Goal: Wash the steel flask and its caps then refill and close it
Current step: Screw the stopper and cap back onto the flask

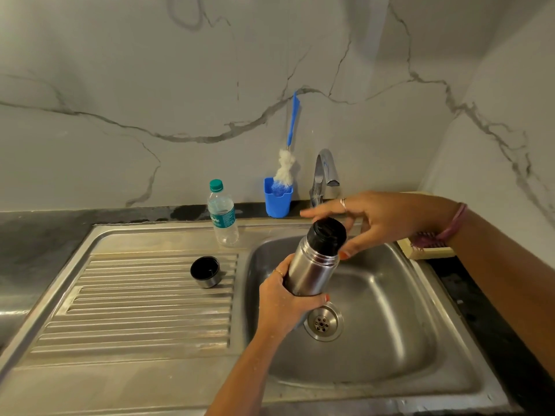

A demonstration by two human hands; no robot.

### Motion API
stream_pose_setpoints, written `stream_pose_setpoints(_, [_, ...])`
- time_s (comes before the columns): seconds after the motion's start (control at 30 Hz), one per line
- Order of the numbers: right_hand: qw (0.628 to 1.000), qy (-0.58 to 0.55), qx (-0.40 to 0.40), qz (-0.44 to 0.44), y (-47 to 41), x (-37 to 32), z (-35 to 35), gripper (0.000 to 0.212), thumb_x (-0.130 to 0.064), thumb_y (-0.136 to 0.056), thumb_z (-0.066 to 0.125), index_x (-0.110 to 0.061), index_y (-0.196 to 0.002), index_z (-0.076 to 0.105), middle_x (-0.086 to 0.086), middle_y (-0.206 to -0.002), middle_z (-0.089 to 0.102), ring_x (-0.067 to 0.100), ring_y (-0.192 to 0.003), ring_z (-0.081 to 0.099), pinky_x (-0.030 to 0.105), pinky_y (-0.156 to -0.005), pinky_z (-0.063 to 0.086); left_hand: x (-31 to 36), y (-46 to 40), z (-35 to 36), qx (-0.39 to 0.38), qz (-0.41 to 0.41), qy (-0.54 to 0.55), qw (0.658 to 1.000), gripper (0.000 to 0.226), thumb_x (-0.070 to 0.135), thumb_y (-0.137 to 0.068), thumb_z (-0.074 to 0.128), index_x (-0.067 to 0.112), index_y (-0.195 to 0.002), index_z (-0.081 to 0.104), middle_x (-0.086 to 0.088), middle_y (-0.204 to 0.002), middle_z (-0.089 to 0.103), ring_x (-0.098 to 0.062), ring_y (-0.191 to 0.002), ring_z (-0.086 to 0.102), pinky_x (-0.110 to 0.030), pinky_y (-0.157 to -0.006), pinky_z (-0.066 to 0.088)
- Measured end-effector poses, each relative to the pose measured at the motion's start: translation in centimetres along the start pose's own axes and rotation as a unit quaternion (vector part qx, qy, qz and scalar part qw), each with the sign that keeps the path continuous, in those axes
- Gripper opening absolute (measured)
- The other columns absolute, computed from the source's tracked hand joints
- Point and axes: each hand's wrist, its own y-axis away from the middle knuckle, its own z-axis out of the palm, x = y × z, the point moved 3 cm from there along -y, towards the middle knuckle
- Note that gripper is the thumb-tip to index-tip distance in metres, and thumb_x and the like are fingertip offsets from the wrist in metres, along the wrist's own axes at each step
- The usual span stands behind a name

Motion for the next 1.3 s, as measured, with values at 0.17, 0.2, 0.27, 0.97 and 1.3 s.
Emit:
stream_pose_setpoints(0.17, [0.987, 0.067, 0.139, 0.039, -0.7, -0.6, 0.7, 0.053, -0.067, -0.066, 0.067, -0.025, -0.099, 0.063, -0.010, -0.076, 0.062, 0.004, -0.065, 0.055, 0.019, -0.061, 0.043, 0.1, 0.1, 0.1, 0.007, 0.001, 0.001, 1.000, 0.076, 0.026, -0.052, 0.097, 0.049, -0.109, 0.053, 0.018, -0.104, 0.067, 0.001, -0.095, 0.063, -0.019, -0.083, 0.053])
stream_pose_setpoints(0.2, [0.978, 0.106, 0.167, 0.071, -0.9, -0.7, 0.9, 0.062, -0.079, -0.059, 0.058, -0.025, -0.089, 0.059, -0.008, -0.067, 0.057, 0.007, -0.058, 0.050, 0.023, -0.056, 0.039, 0.1, 0.1, 0.1, 0.008, 0.001, 0.001, 1.000, 0.076, 0.027, -0.051, 0.097, 0.049, -0.110, 0.053, 0.019, -0.104, 0.067, 0.003, -0.095, 0.063, -0.019, -0.083, 0.054])
stream_pose_setpoints(0.27, [0.961, 0.183, 0.179, 0.108, -1.2, -0.8, 1.2, 0.075, -0.090, -0.050, 0.041, -0.025, -0.084, 0.052, -0.009, -0.065, 0.054, 0.007, -0.057, 0.047, 0.024, -0.055, 0.034, 0.1, 0.2, 0.2, 0.007, 0.001, 0.000, 1.000, 0.077, 0.030, -0.050, 0.096, 0.049, -0.111, 0.053, 0.019, -0.104, 0.067, 0.003, -0.094, 0.063, -0.022, -0.084, 0.055])
stream_pose_setpoints(0.97, [0.999, 0.028, 0.036, 0.002, -0.3, -1.1, 0.5, 0.061, -0.044, -0.073, 0.078, -0.038, -0.128, 0.053, -0.025, -0.114, 0.060, -0.011, -0.100, 0.056, 0.004, -0.082, 0.042, 0.3, 0.2, -0.9, -0.023, 0.022, -0.015, 0.999, 0.077, 0.028, -0.053, 0.095, 0.047, -0.115, 0.054, 0.016, -0.106, 0.068, 0.000, -0.097, 0.063, -0.021, -0.085, 0.055])
stream_pose_setpoints(1.3, [0.902, 0.373, 0.219, 0.003, -1.5, -2.3, 2.1, 0.071, -0.087, -0.073, 0.033, -0.029, -0.107, 0.056, -0.012, -0.073, 0.061, 0.008, -0.061, 0.054, 0.019, -0.048, 0.029, -0.4, 0.0, -1.4, -0.039, -0.004, -0.003, 0.999, 0.080, 0.030, -0.052, 0.096, 0.038, -0.121, 0.057, 0.015, -0.106, 0.069, 0.000, -0.096, 0.064, -0.020, -0.083, 0.055])
